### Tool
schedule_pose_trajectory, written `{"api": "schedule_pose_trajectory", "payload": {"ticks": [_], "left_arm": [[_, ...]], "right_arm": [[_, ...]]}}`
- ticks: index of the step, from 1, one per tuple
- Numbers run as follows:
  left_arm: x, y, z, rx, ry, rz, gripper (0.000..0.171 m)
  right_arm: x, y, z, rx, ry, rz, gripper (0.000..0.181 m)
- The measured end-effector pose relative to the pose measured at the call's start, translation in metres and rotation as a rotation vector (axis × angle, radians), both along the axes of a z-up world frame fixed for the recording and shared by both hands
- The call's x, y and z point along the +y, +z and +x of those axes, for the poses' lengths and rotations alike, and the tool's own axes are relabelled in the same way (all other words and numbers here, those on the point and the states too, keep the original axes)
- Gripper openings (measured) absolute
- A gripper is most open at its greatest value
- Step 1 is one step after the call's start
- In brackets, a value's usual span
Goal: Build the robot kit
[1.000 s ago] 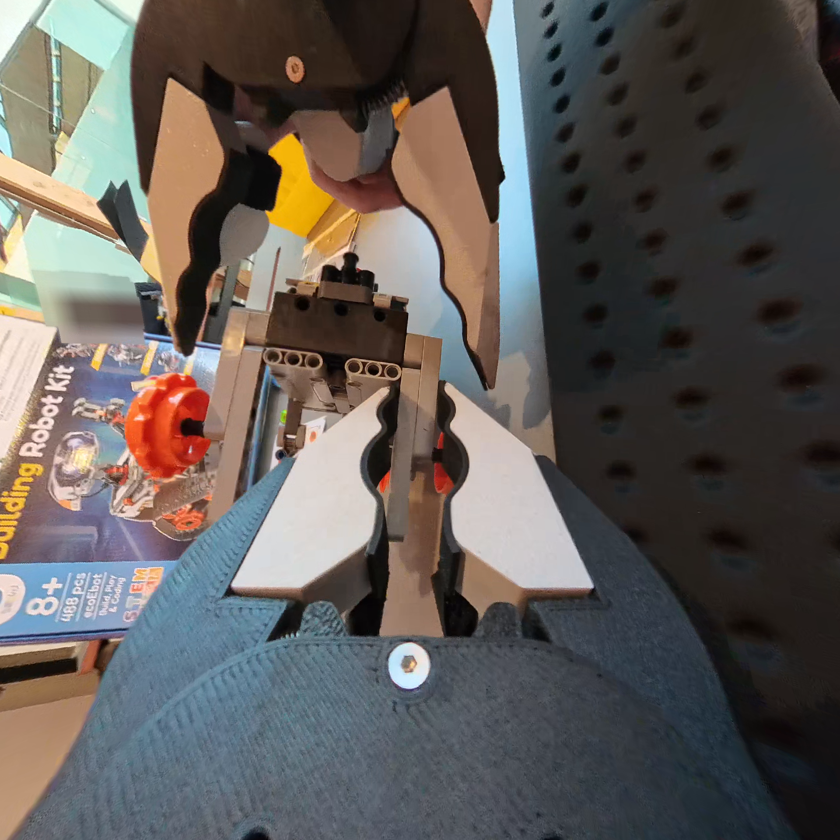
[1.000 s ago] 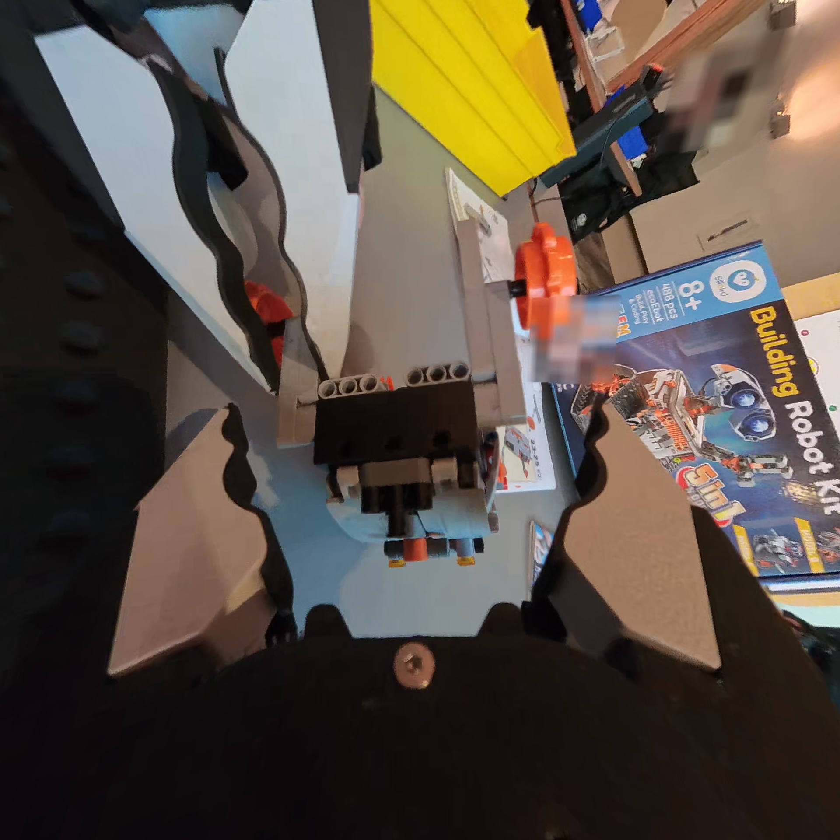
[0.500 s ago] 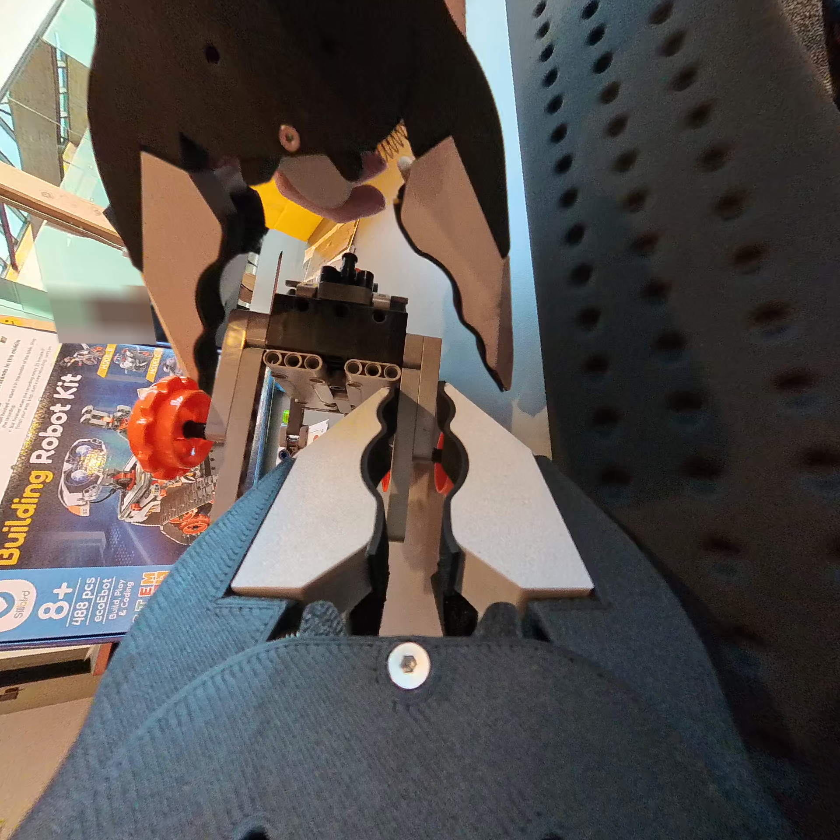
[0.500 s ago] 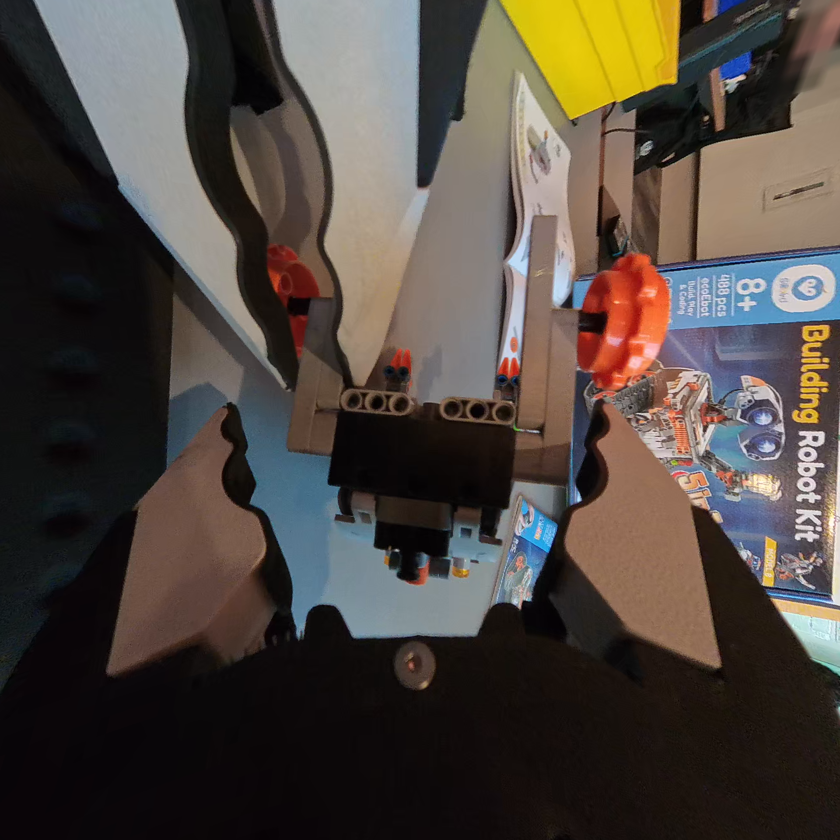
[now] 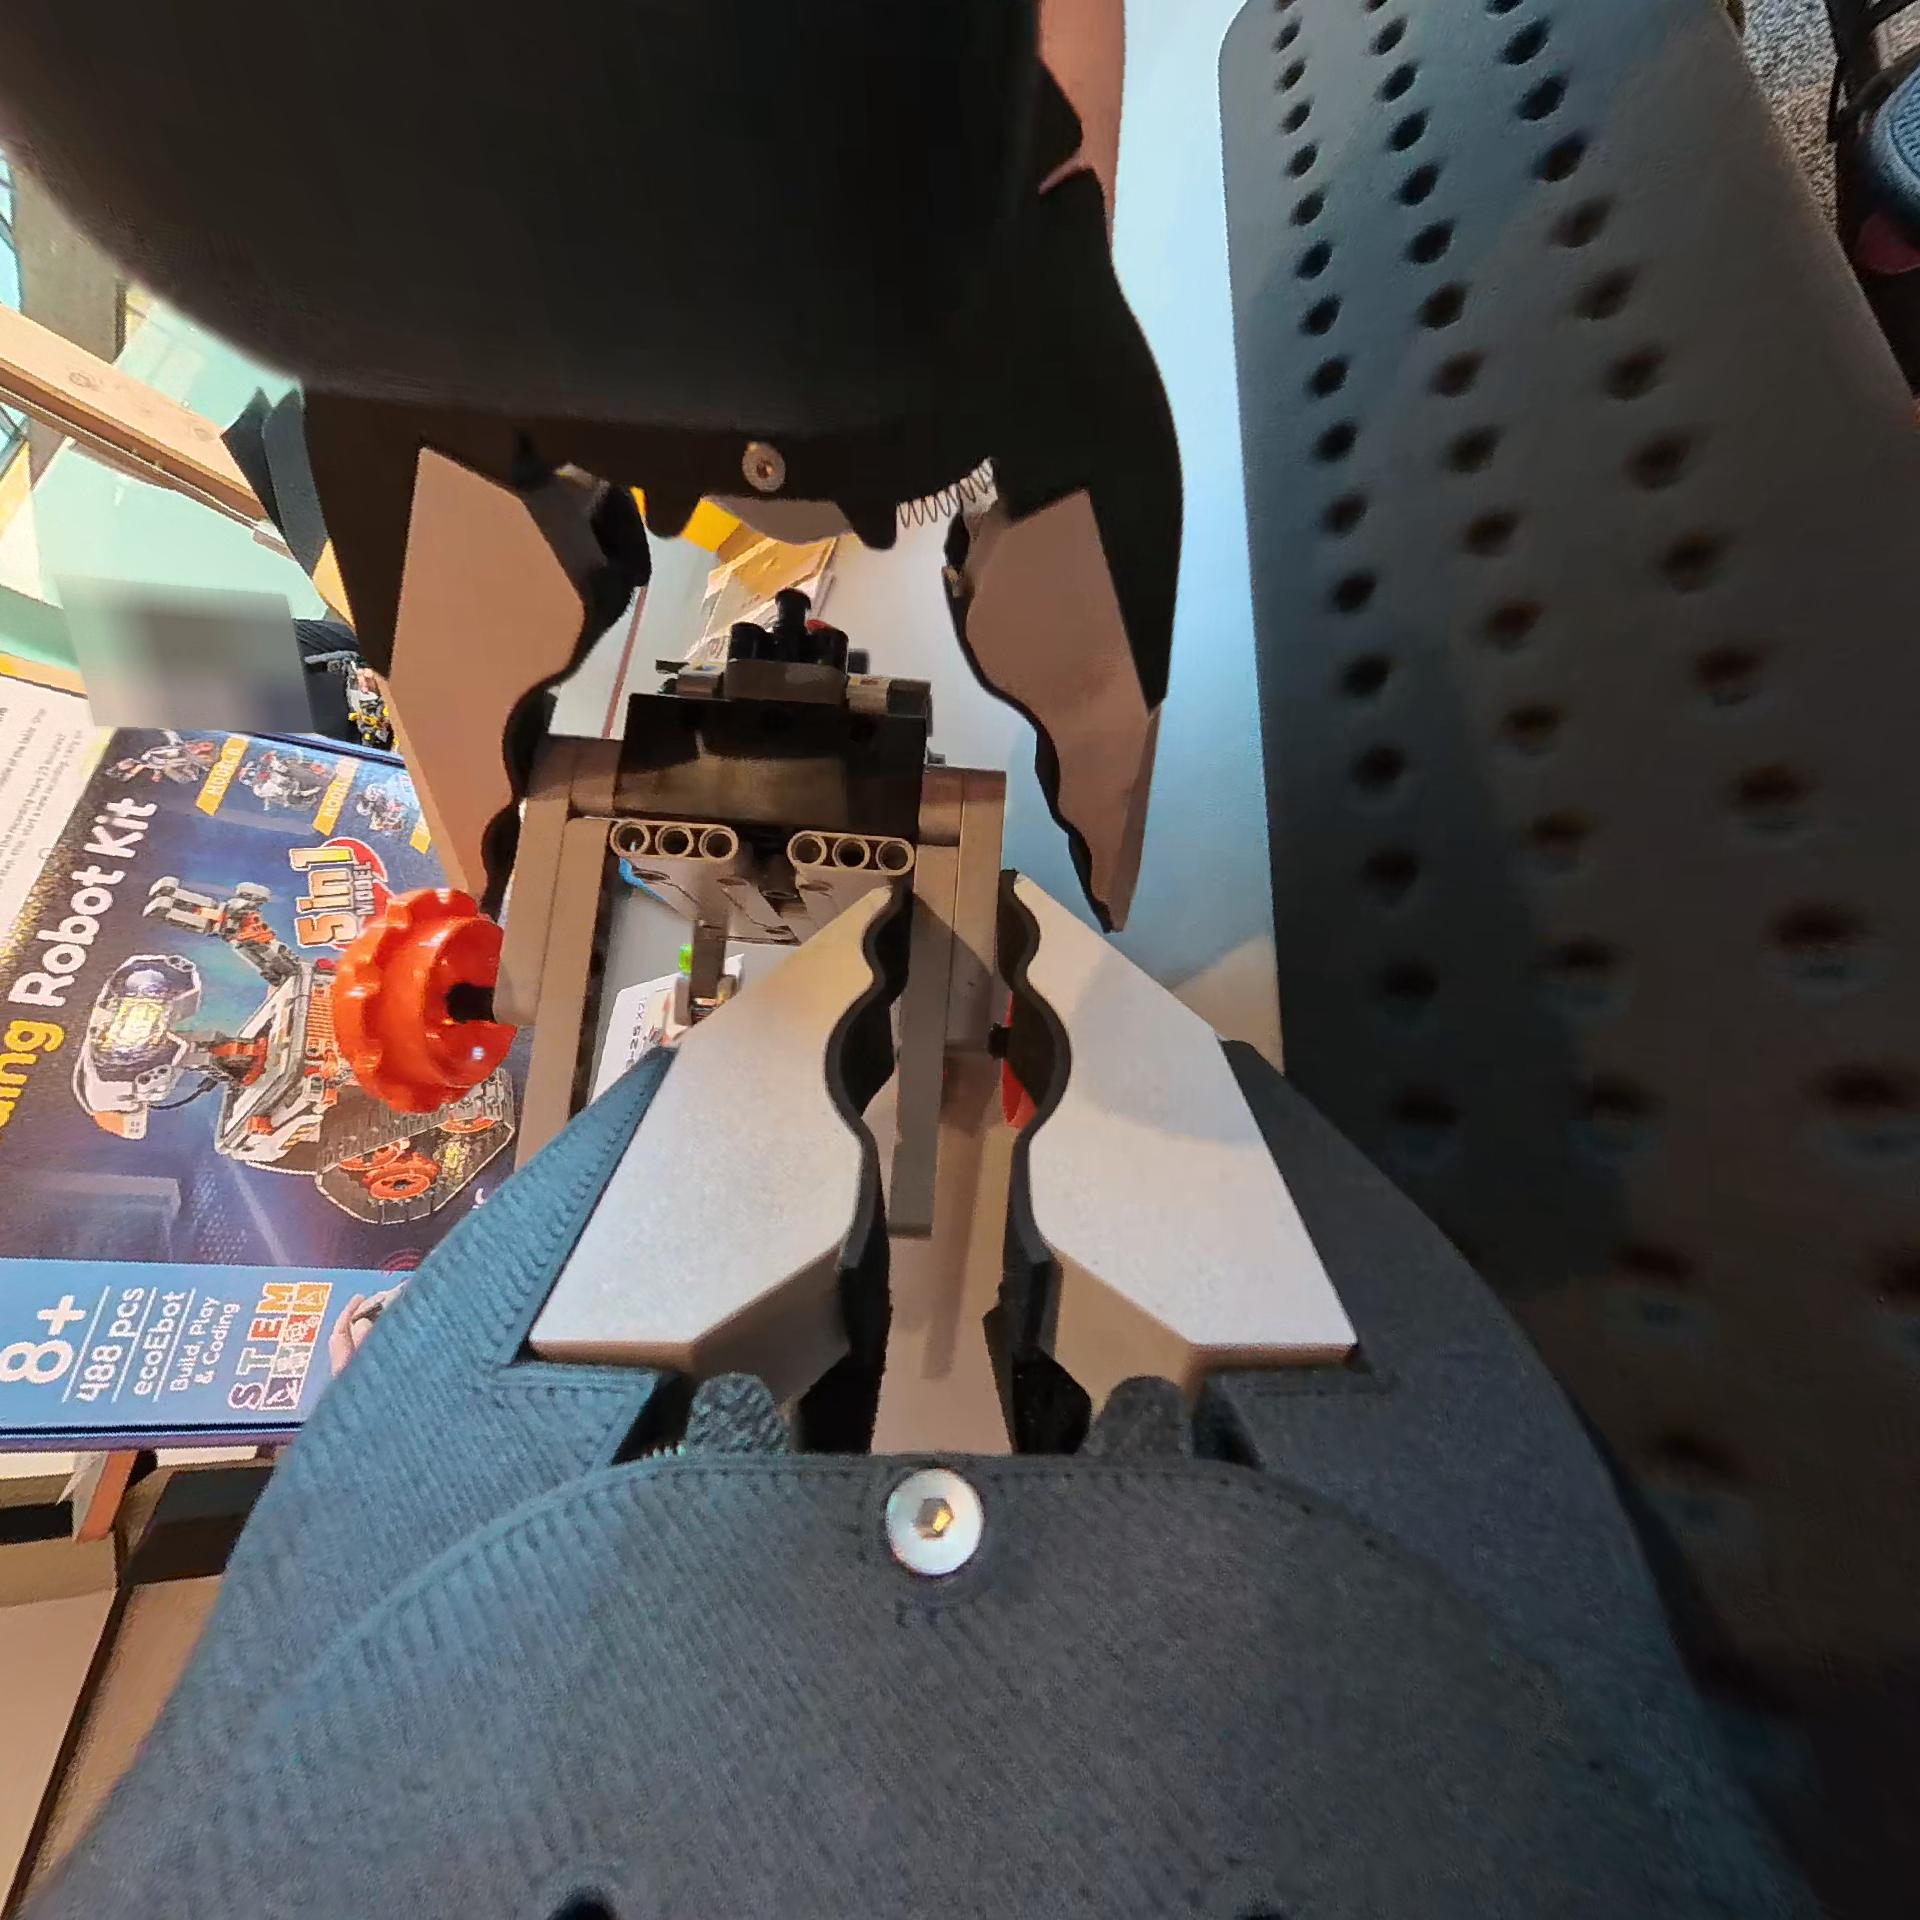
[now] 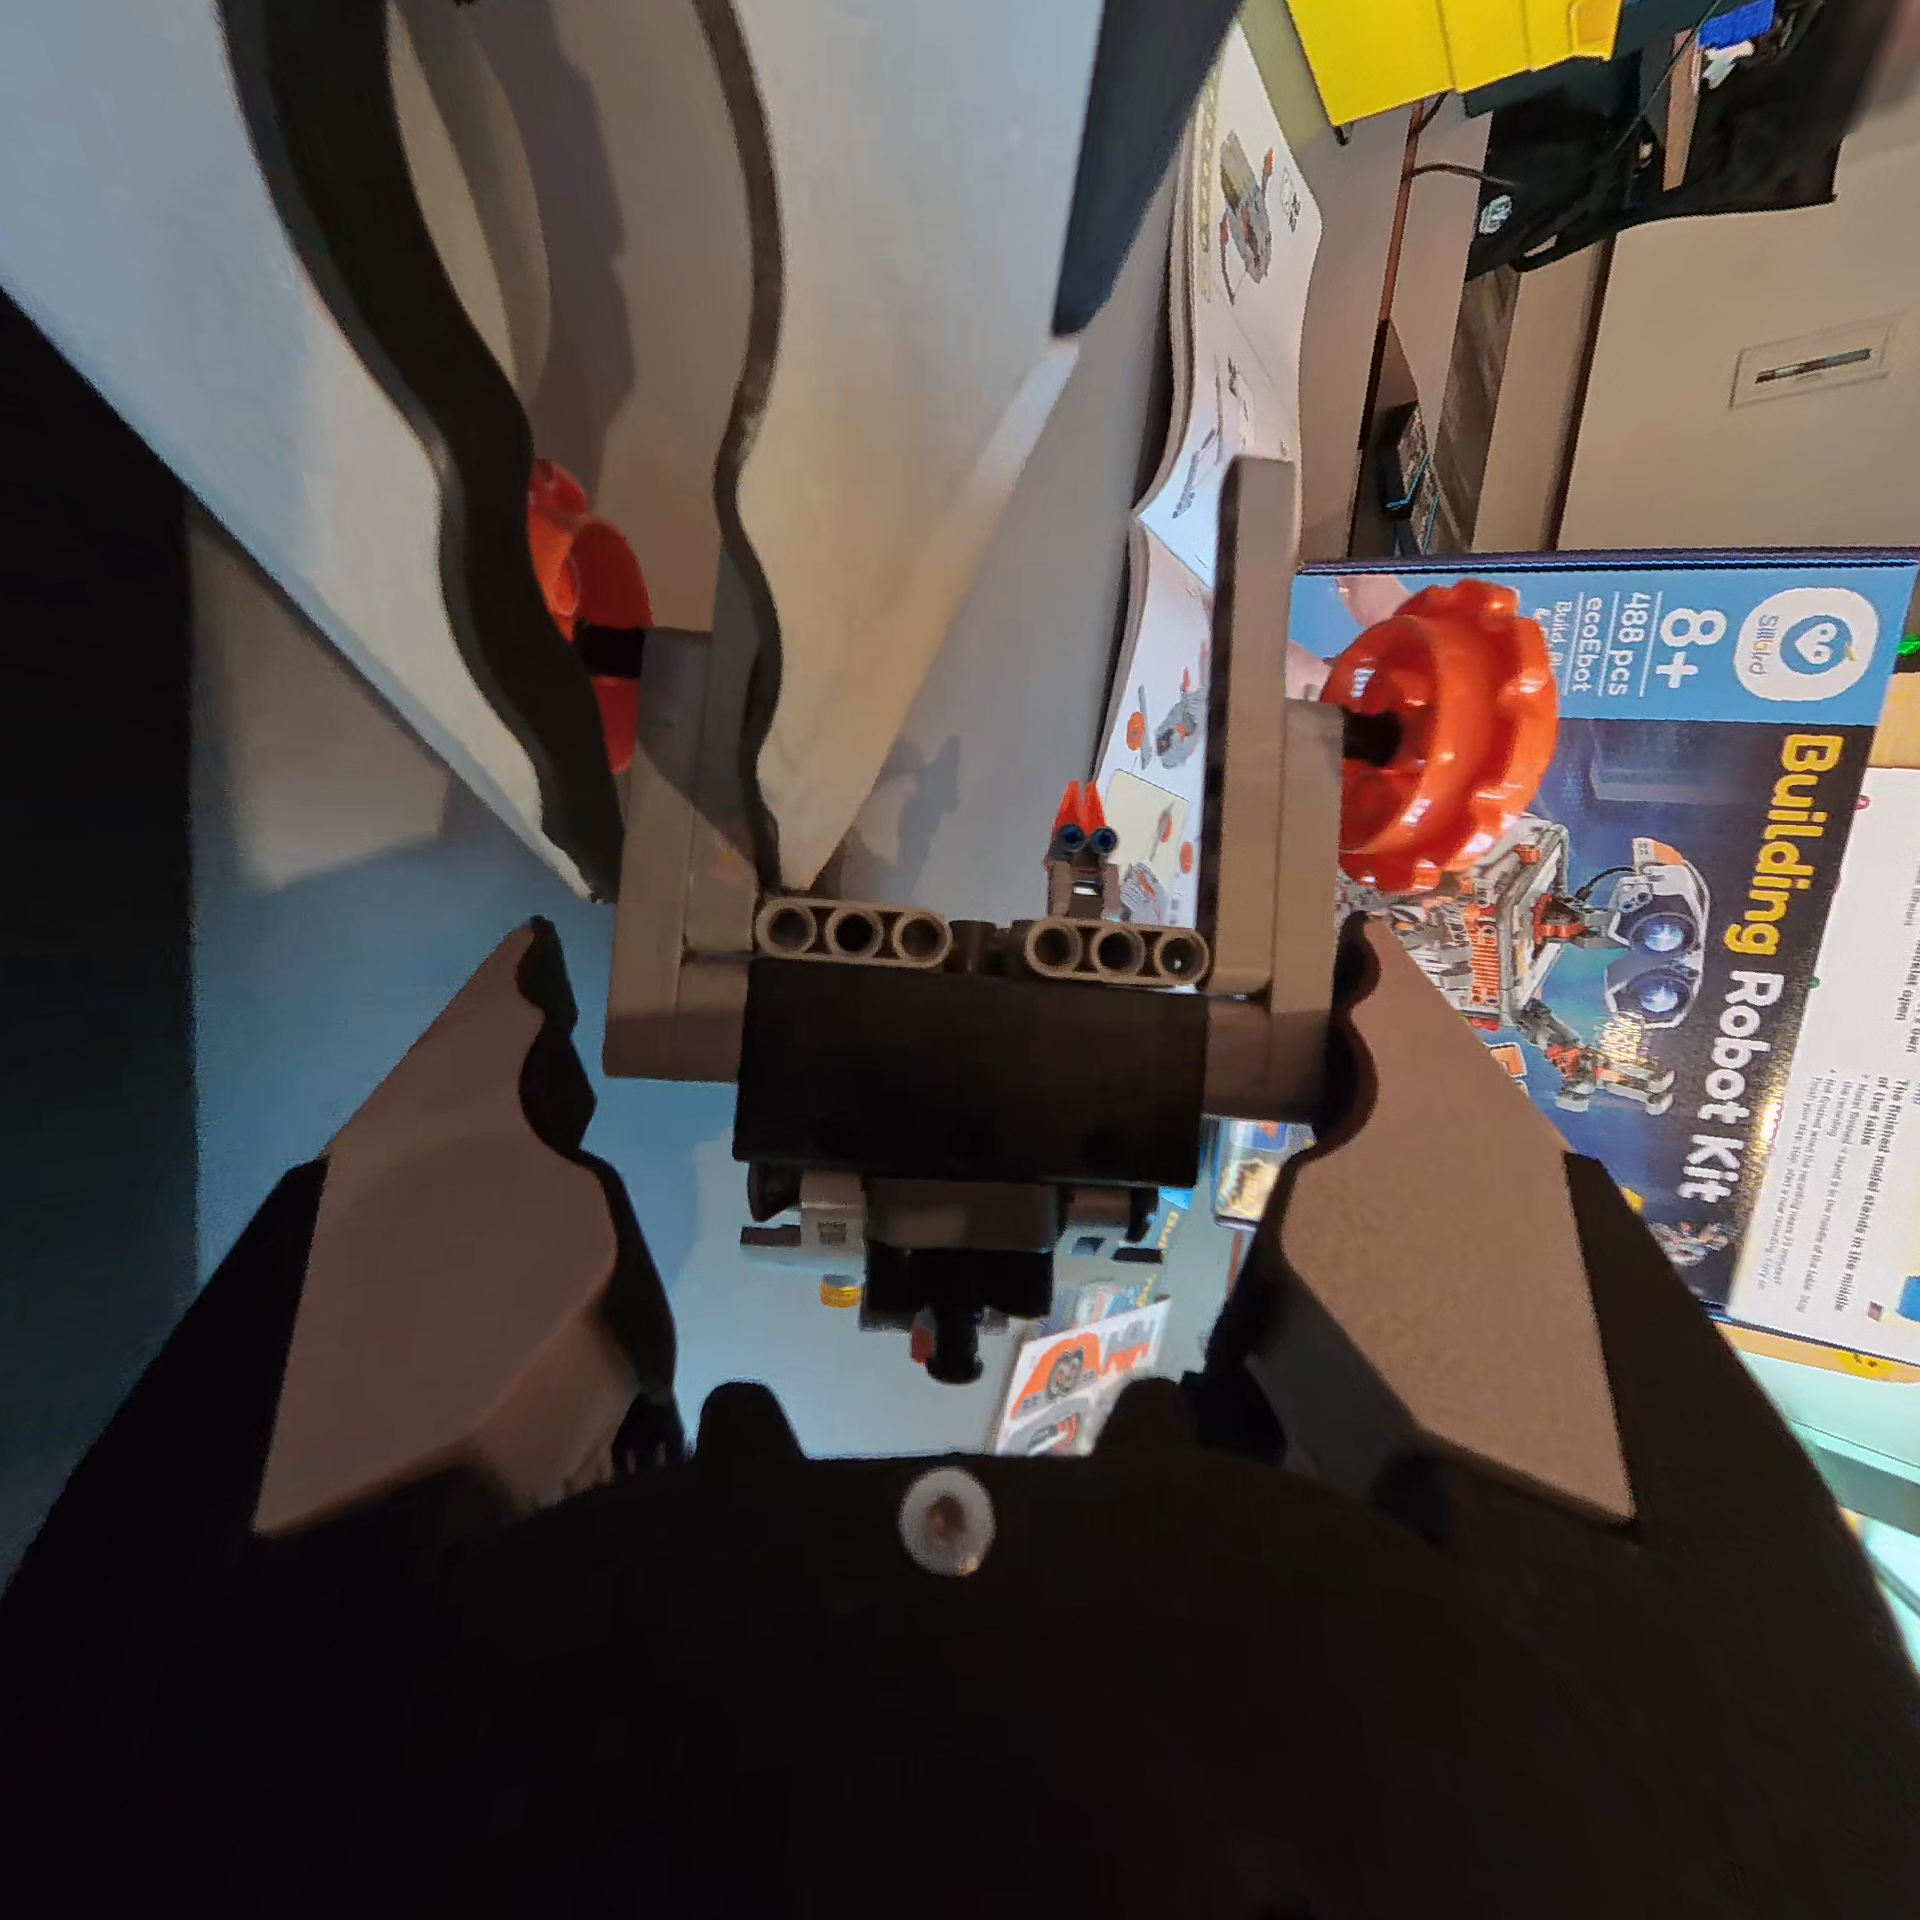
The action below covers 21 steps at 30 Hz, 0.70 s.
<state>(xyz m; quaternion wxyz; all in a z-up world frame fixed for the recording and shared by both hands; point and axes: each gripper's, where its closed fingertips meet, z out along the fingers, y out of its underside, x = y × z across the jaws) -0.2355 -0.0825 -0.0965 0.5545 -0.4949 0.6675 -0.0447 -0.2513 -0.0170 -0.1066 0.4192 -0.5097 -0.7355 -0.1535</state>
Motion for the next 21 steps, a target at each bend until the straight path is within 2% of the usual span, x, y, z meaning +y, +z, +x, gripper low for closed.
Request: {"api": "schedule_pose_trajectory", "payload": {"ticks": [2,4,7,10,12,15,21], "left_arm": [[0.000,0.001,-0.001,-0.004,0.001,0.000,0.015],[0.001,0.002,-0.001,-0.009,0.004,0.004,0.015],[0.001,0.002,-0.001,-0.014,0.005,-0.001,0.015],[0.001,0.002,-0.001,-0.011,0.004,0.005,0.015],[0.001,0.002,-0.001,-0.010,0.004,0.004,0.015],[0.001,0.001,-0.001,-0.008,0.004,0.007,0.015],[0.002,0.001,-0.002,-0.002,0.008,0.012,0.015]], "right_arm": [[0.003,0.004,0.000,-0.012,0.004,0.019,0.131],[0.003,0.003,0.000,-0.028,-0.008,0.000,0.130],[0.003,0.003,0.002,-0.042,-0.022,-0.016,0.130],[-0.005,-0.001,0.001,-0.020,-0.044,-0.116,0.140],[-0.008,-0.001,0.000,-0.001,-0.052,-0.147,0.140],[-0.003,0.003,-0.002,0.018,-0.062,-0.104,0.130],[-0.002,0.003,-0.002,0.024,-0.072,-0.096,0.130]]}}
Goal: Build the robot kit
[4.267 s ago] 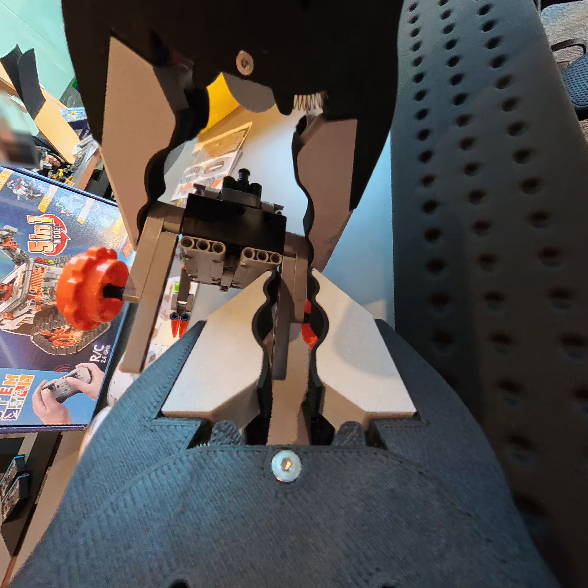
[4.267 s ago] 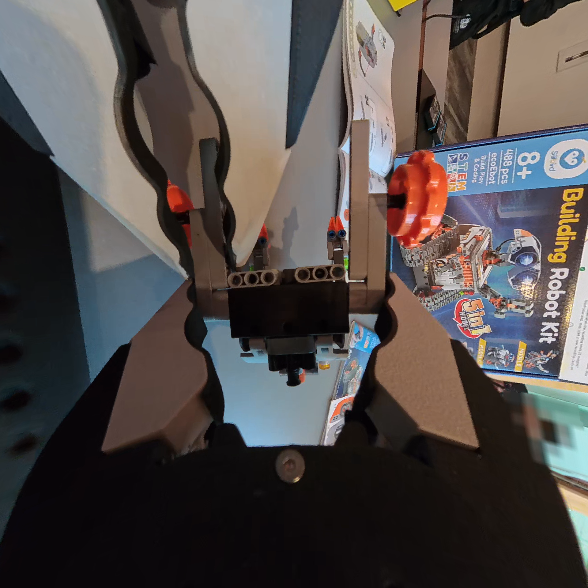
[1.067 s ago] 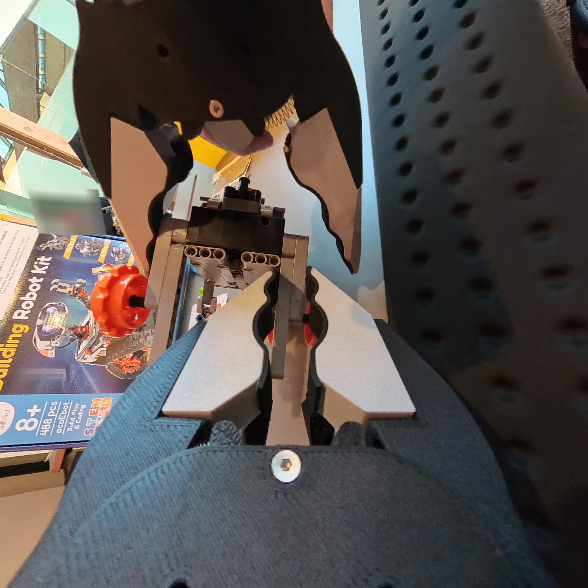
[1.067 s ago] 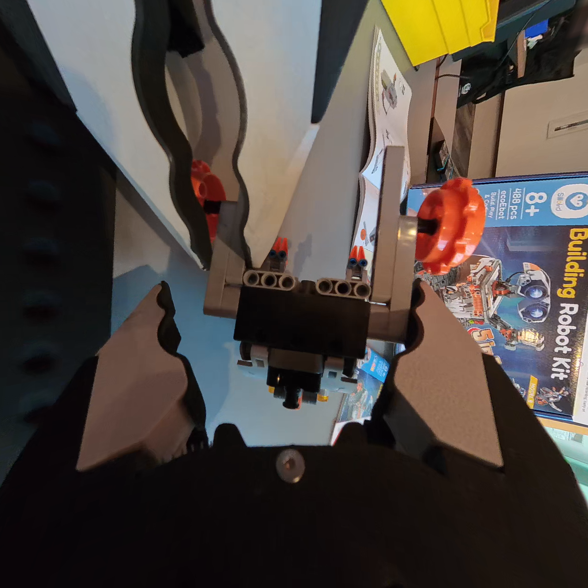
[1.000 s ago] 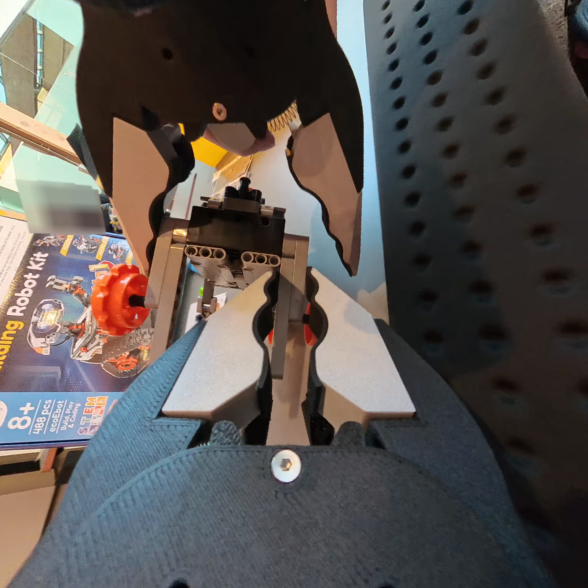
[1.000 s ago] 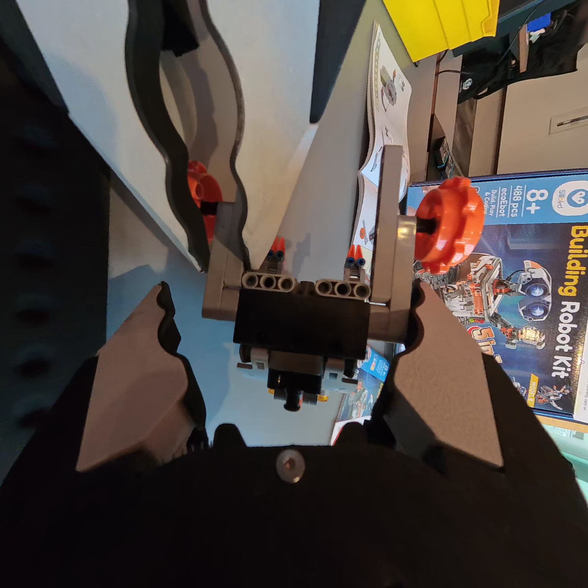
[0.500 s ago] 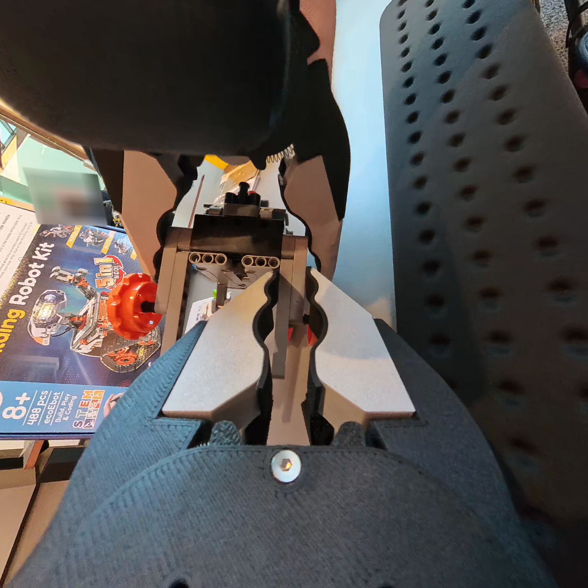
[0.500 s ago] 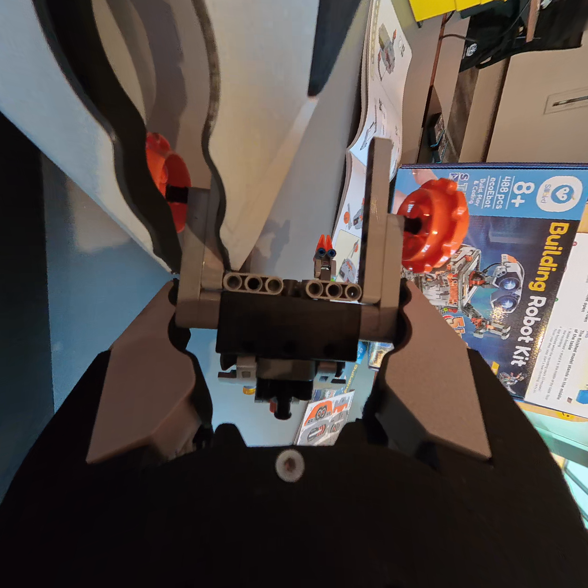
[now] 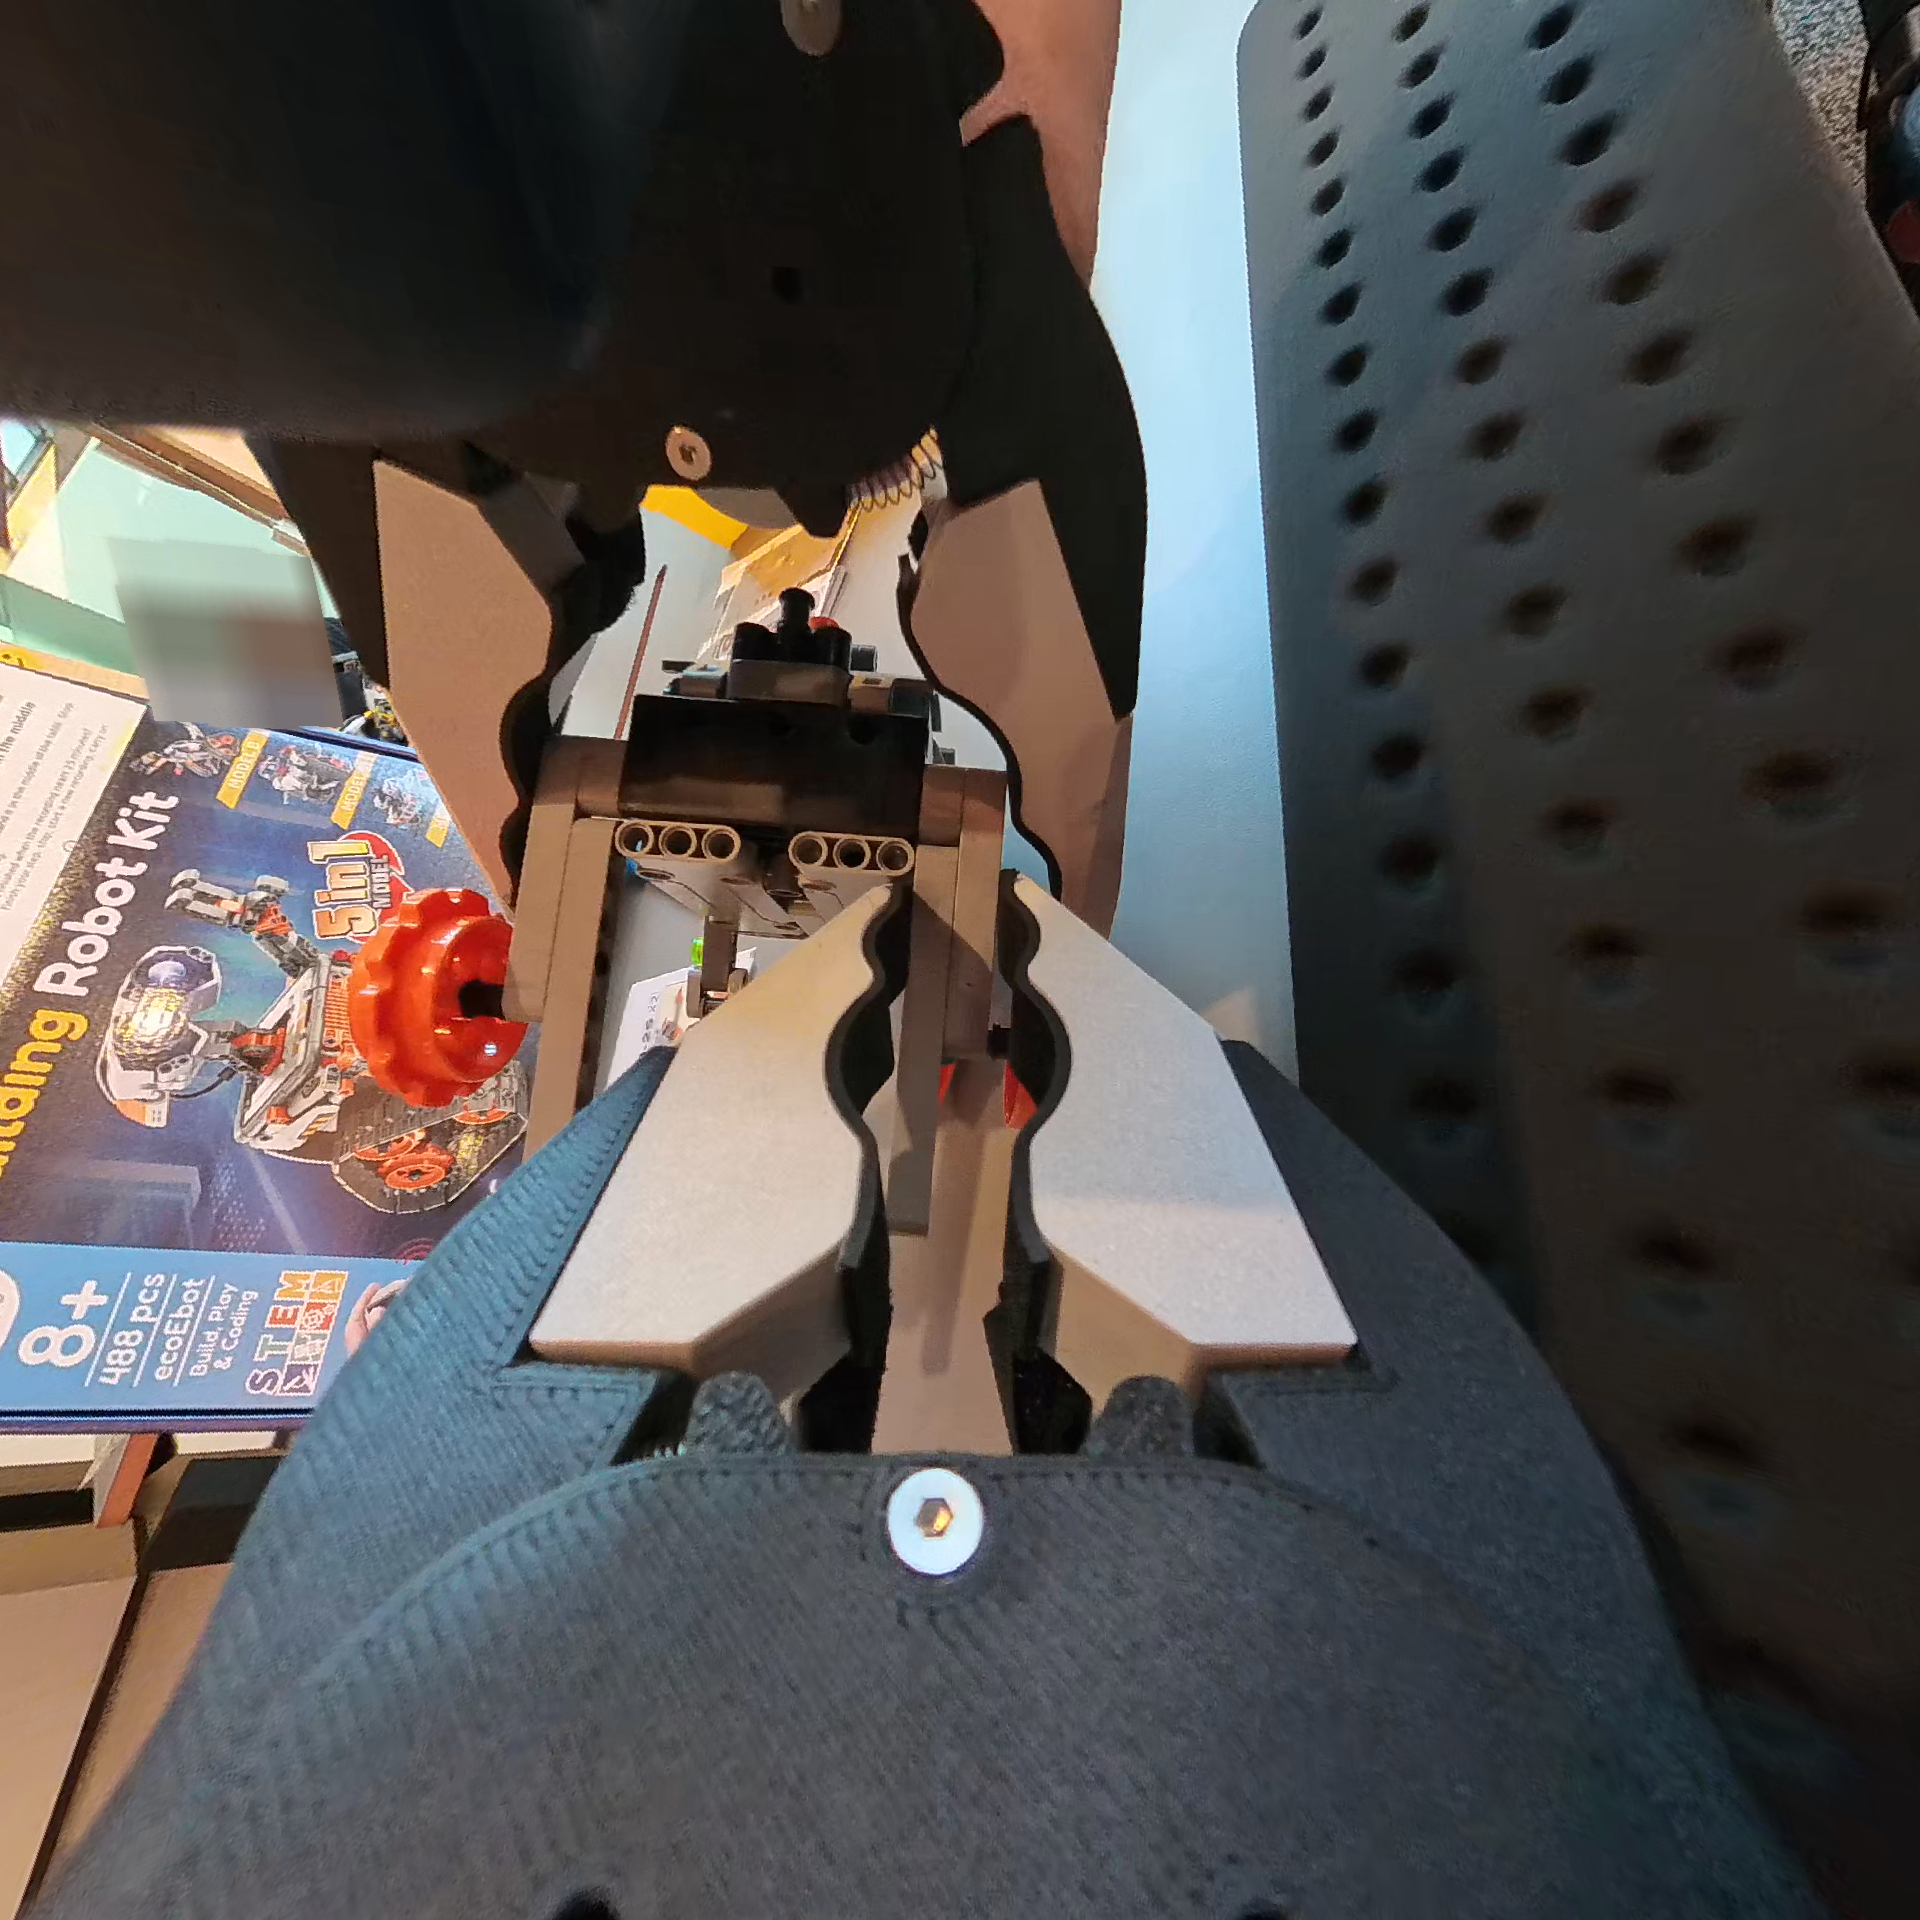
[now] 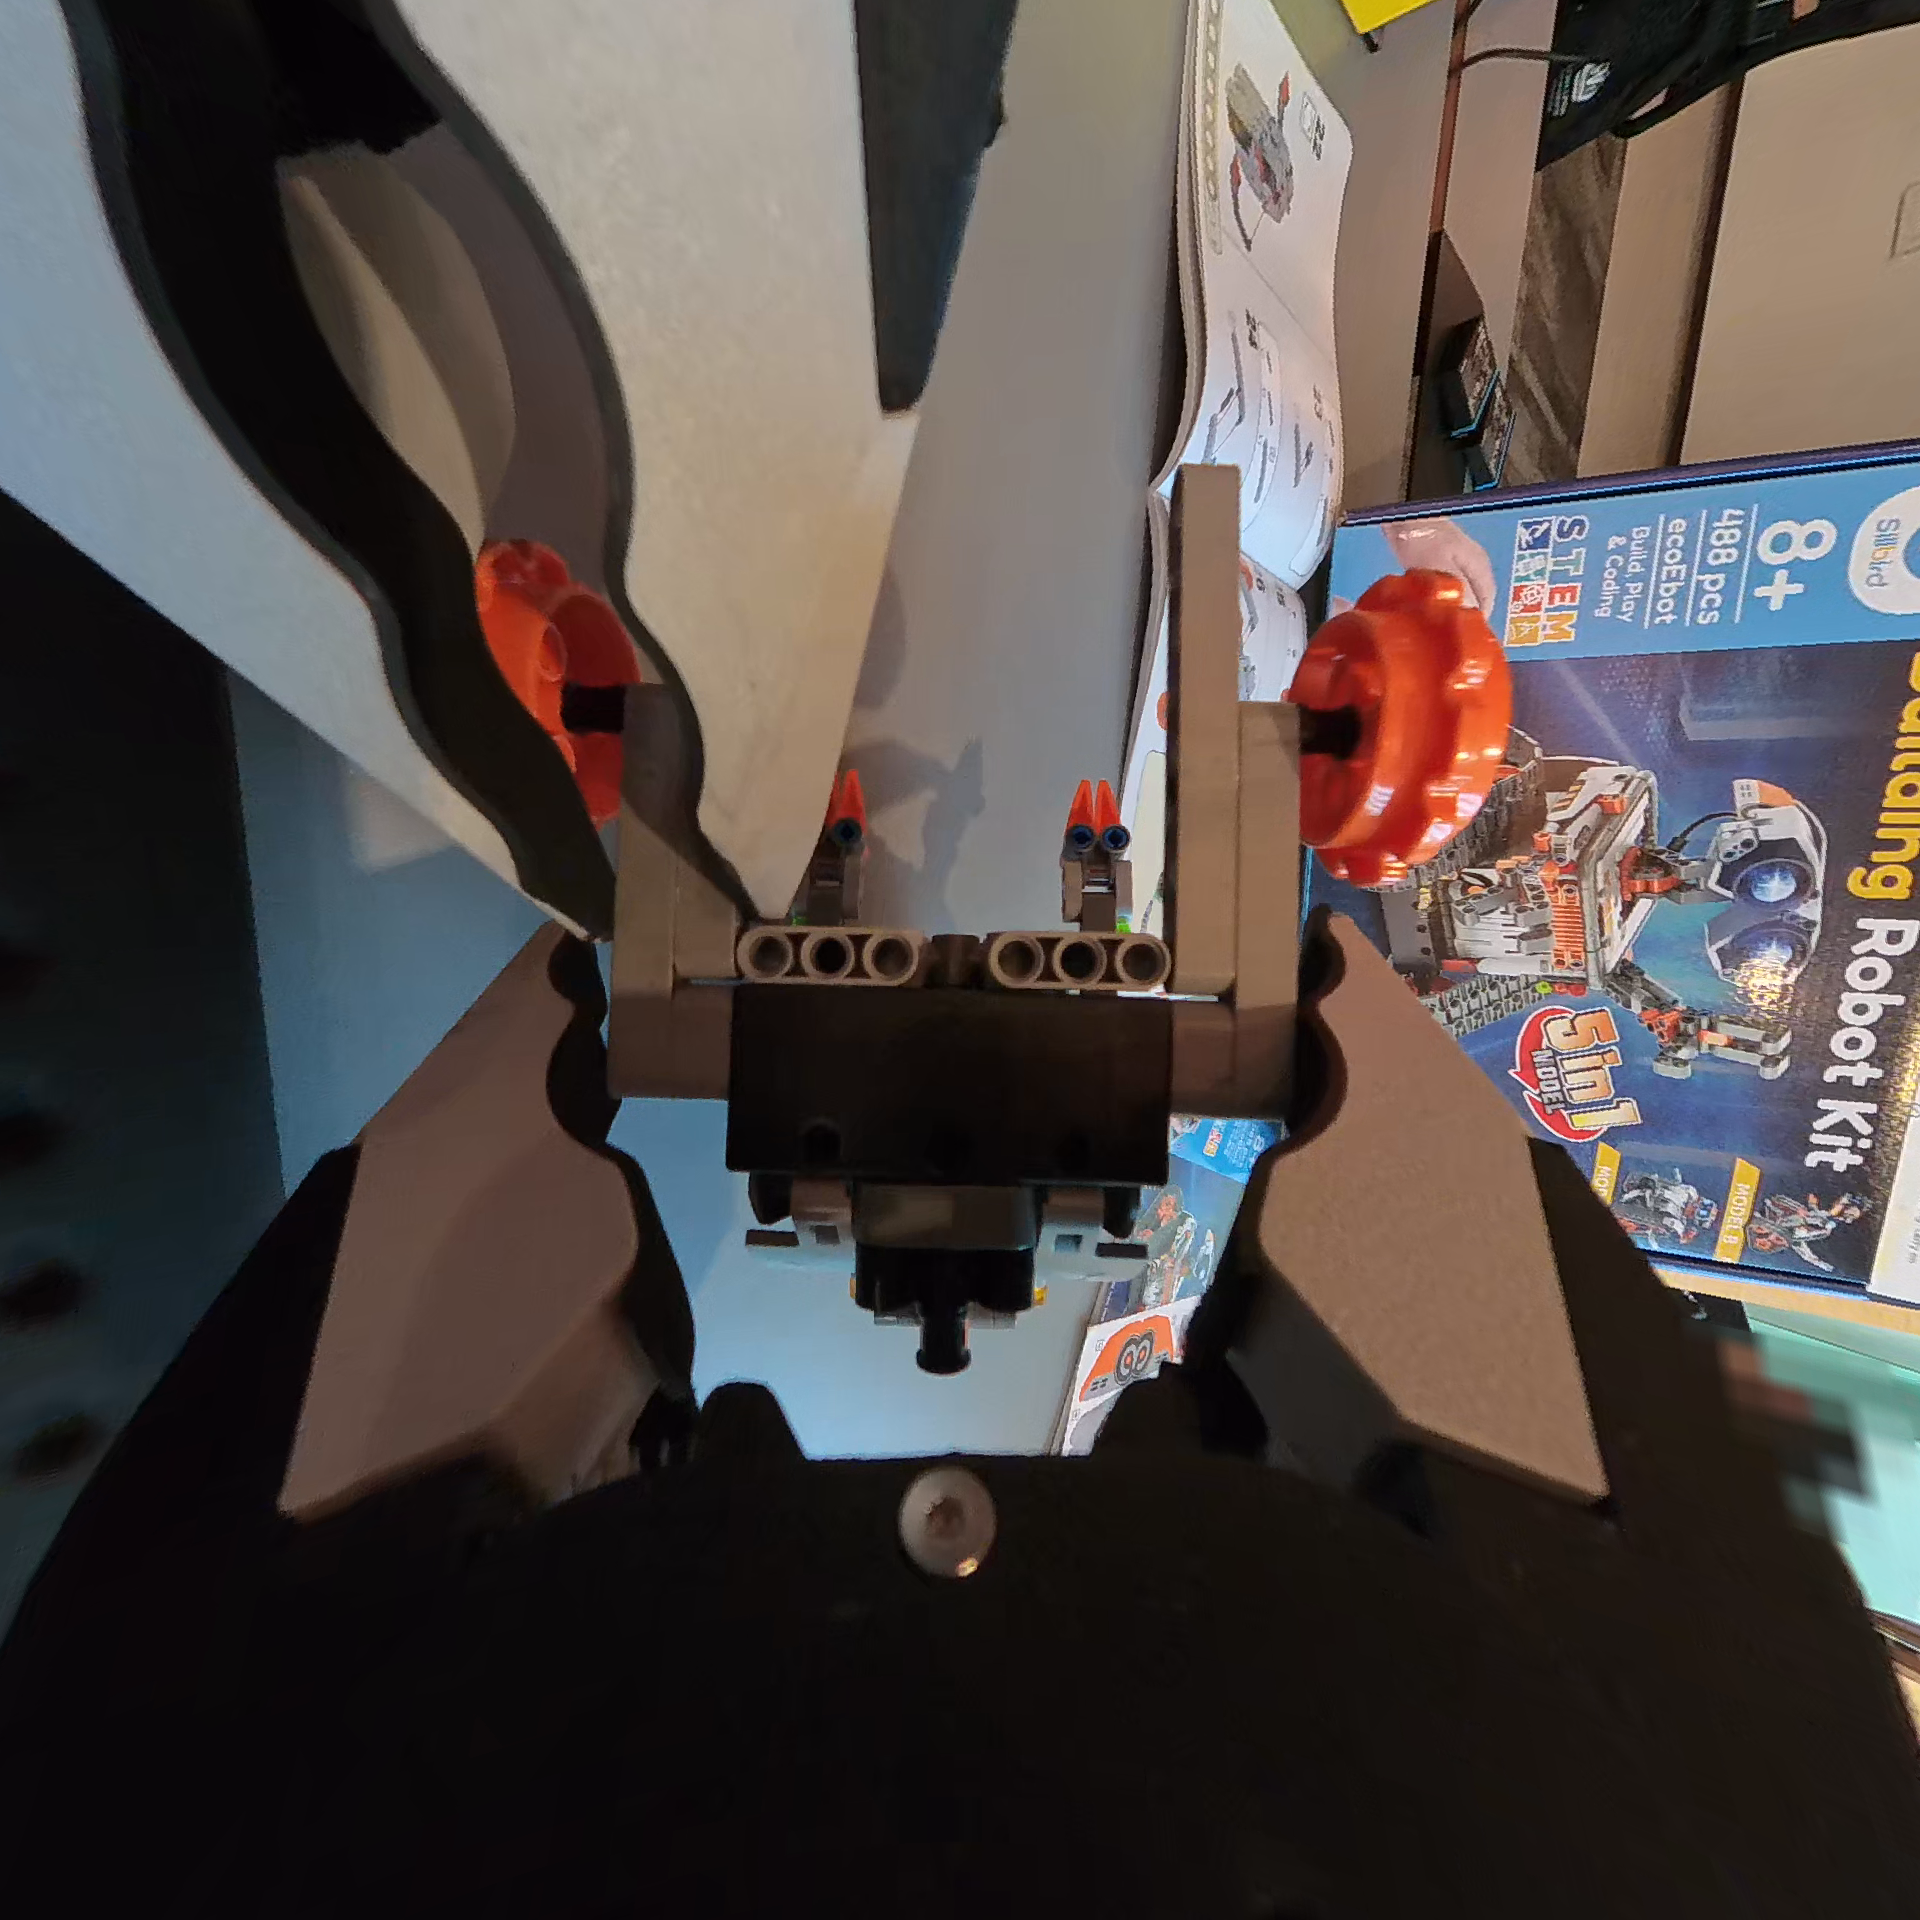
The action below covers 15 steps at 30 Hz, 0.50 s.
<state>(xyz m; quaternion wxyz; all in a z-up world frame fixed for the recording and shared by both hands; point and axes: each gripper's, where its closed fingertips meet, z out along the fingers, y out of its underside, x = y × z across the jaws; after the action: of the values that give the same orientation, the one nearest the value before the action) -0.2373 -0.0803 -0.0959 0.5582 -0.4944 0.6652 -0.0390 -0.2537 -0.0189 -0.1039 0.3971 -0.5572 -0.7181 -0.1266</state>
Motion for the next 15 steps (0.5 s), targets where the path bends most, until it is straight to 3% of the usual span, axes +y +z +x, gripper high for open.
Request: {"api": "schedule_pose_trajectory", "payload": {"ticks": [12,15], "left_arm": [[0.001,0.000,0.000,-0.001,0.003,0.008,0.015],[0.002,0.002,-0.001,-0.006,0.011,0.011,0.015]], "right_arm": [[-0.003,0.001,-0.005,0.081,-0.006,-0.051,0.135],[-0.010,0.004,-0.008,0.147,-0.019,-0.150,0.139]]}}
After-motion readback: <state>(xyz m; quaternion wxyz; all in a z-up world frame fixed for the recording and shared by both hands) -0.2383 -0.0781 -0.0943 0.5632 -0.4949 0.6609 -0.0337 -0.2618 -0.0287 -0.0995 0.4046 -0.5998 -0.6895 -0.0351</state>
